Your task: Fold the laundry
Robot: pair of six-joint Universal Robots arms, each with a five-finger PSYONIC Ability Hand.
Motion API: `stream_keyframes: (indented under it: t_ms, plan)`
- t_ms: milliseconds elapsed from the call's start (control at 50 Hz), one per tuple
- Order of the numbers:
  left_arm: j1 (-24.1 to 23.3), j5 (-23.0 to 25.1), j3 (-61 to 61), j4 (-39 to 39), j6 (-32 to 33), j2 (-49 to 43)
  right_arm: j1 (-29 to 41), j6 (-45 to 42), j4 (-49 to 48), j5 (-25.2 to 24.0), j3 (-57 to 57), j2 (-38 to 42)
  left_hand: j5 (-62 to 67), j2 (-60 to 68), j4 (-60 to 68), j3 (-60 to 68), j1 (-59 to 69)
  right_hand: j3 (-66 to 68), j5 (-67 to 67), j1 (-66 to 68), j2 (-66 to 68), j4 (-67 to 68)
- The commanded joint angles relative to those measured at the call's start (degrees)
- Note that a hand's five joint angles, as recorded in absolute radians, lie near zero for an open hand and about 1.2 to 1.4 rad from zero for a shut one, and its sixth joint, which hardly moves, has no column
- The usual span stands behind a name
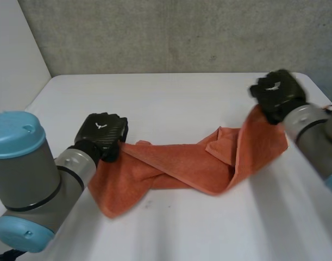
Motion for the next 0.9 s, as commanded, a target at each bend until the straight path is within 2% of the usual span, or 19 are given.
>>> stream_keyframes:
  t_ms: [20, 60, 100, 180, 300, 360, 400, 480, 520, 540, 560, 580, 600, 620, 680, 780, 820, 840, 900]
  plan:
    - [1.8, 0.1, -2.2, -1.9, 0.6, 3.5, -5.3, -0.7, 15.1, 3.1, 3.1, -3.3, 10.9, 10.2, 10.2, 10.3, 12.2, 12.2, 13.9, 23.8, 12.3, 11.8]
    - [2.0, 0.2, -2.3, -3.5, 0.9, 3.8, -6.4, -4.1, 21.0, 4.0, 4.7, -3.3, 10.9, 10.2, 10.2, 10.3, 12.2, 12.2, 13.9, 23.8, 12.3, 11.8]
    - [2.3, 0.2, -2.3, -7.0, 3.6, 3.9, -6.7, -5.7, 23.0, 4.3, 5.4, -3.3, 10.9, 10.2, 10.2, 10.3, 12.2, 12.2, 13.9, 23.8, 12.3, 11.8]
    - [2.6, 0.2, -2.3, -8.2, 7.4, 2.8, -6.5, -7.4, 23.8, 4.4, 6.0, -2.9, 10.9, 10.2, 10.2, 10.3, 12.2, 12.2, 13.9, 23.8, 12.3, 11.8]
    - [2.5, 0.2, 3.8, -6.8, 12.3, -6.4, -5.8, -7.4, 18.0, 4.4, 1.1, 1.6, 10.9, 10.2, 10.2, 10.3, 12.2, 12.2, 13.9, 23.8, 12.3, 11.8]
    - [2.6, 0.2, 7.0, -6.0, 13.0, -8.3, -5.7, -6.1, 13.7, 4.6, -6.4, 4.6, 10.9, 10.2, 10.2, 10.3, 12.2, 12.2, 13.9, 23.8, 12.3, 11.8]
    - [2.6, 0.1, 15.2, -4.7, 14.0, -10.7, -5.6, -4.6, 11.4, 4.7, -11.2, 5.9, 10.9, 10.2, 10.2, 10.3, 12.2, 12.2, 13.9, 23.8, 12.3, 11.8]
    - [2.6, -0.1, 25.0, -2.4, 14.9, -10.8, -4.8, 4.6, 2.4, 5.8, -28.9, 7.8, 10.9, 10.2, 10.2, 10.3, 12.2, 12.2, 13.9, 23.8, 12.3, 11.8]
    - [2.7, -0.3, 33.7, 3.9, 15.8, -9.2, -4.7, 8.6, -1.6, 6.4, -34.0, 7.6, 10.9, 10.2, 10.2, 10.3, 12.2, 12.2, 13.9, 23.8, 12.3, 11.8]
    - [2.7, -0.3, 33.7, 4.0, 15.8, -9.2, -4.7, 12.7, -5.4, 7.1, -38.0, 7.2, 10.9, 10.2, 10.2, 10.3, 12.2, 12.2, 13.9, 23.8, 12.3, 11.8]
    - [3.2, -1.1, 36.7, 8.7, 15.7, -7.4, -4.7, 12.8, -5.4, 7.1, -38.1, 7.2, 10.9, 10.2, 10.2, 10.3, 12.2, 12.2, 13.9, 23.8, 12.3, 11.8]
    - [3.2, -1.1, 36.8, 8.7, 15.7, -7.3, -4.6, 16.4, -9.2, 8.1, -40.4, 6.7, 10.9, 10.2, 10.2, 10.3, 12.2, 12.2, 13.9, 23.8, 12.3, 11.8]
    - [4.1, -2.0, 38.2, 12.8, 15.5, -5.3, -4.6, 19.4, -12.6, 9.1, -40.9, 5.6, 10.9, 10.2, 10.2, 10.3, 12.2, 12.2, 13.9, 23.8, 12.3, 11.8]
    - [5.1, -2.9, 38.3, 16.7, 15.6, -3.3, -4.6, 19.4, -12.6, 9.1, -41.0, 5.6, 10.9, 10.2, 10.2, 10.3, 12.2, 12.2, 13.9, 23.8, 12.3, 11.8]
    - [6.3, -4.6, 37.5, 19.9, 15.2, -0.4, -5.1, 23.6, -16.6, 9.8, -39.1, 2.4, 10.9, 10.2, 10.2, 10.3, 12.2, 12.2, 13.9, 23.8, 12.3, 11.8]
    - [6.4, -4.7, 30.1, 18.6, 14.9, 1.5, -5.3, 25.9, -17.4, 7.3, -28.4, -0.5, 10.9, 10.2, 10.2, 10.3, 12.2, 12.2, 13.9, 23.8, 12.3, 11.8]
    - [6.5, -4.7, 27.2, 18.0, 14.8, 1.6, -5.3, 25.8, -17.5, 2.6, -20.3, -1.8, 10.9, 10.2, 10.2, 10.3, 12.2, 12.2, 13.9, 23.8, 12.3, 11.8]
    - [6.8, -4.7, 24.1, 17.3, 14.6, 1.7, -5.3, 25.8, -17.5, 2.6, -20.2, -1.9, 10.9, 10.2, 10.2, 10.3, 12.2, 12.2, 13.9, 23.8, 12.3, 11.8]
    - [7.3, -4.7, 20.6, 16.4, 14.3, 1.9, -5.5, 25.3, -17.4, -2.9, -12.8, -2.9, 10.9, 10.2, 10.2, 10.3, 12.2, 12.2, 13.9, 23.8, 12.3, 11.8]
